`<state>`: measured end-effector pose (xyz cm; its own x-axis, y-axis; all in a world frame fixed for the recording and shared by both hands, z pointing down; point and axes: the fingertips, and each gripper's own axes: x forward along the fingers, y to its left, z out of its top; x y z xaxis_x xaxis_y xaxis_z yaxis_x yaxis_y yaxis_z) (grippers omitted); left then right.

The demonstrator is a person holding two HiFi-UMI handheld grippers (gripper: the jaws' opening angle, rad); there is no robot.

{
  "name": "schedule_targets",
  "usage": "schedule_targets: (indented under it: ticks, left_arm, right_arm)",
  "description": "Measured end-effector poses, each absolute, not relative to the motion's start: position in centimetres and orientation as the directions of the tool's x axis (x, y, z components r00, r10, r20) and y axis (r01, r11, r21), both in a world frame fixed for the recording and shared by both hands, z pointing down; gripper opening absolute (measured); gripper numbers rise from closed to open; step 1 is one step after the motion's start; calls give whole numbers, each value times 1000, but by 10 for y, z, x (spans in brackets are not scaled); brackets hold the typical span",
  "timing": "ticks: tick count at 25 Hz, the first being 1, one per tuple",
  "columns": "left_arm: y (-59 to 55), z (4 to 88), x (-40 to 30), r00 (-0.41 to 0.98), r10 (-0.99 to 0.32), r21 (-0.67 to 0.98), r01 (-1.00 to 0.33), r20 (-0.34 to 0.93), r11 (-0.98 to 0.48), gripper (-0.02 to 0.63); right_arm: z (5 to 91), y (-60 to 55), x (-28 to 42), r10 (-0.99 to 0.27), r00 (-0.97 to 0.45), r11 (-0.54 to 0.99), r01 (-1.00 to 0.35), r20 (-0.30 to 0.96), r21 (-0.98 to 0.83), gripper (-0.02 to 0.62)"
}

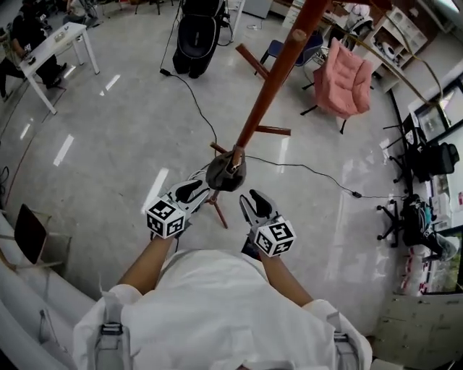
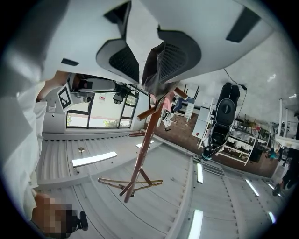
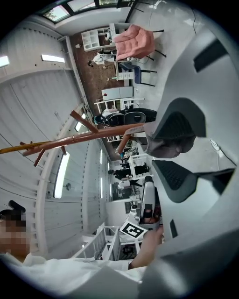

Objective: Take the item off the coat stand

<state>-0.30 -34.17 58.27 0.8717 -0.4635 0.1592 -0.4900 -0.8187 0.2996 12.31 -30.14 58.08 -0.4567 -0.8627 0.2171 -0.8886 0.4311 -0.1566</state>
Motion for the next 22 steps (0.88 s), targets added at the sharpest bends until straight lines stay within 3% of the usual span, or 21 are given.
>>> schedule_targets:
  ticks: [7, 22]
  left_arm:
    - [-346, 585, 15, 847, -491, 272, -530, 202, -803, 143]
    - [-367, 616, 40, 808, -483, 203, -563, 336, -801, 153]
  right_arm:
    - [585, -322, 123, -814, -517, 497, -856, 265, -144, 141]
    - [621, -353, 121, -778, -505, 505, -856, 373, -105, 150]
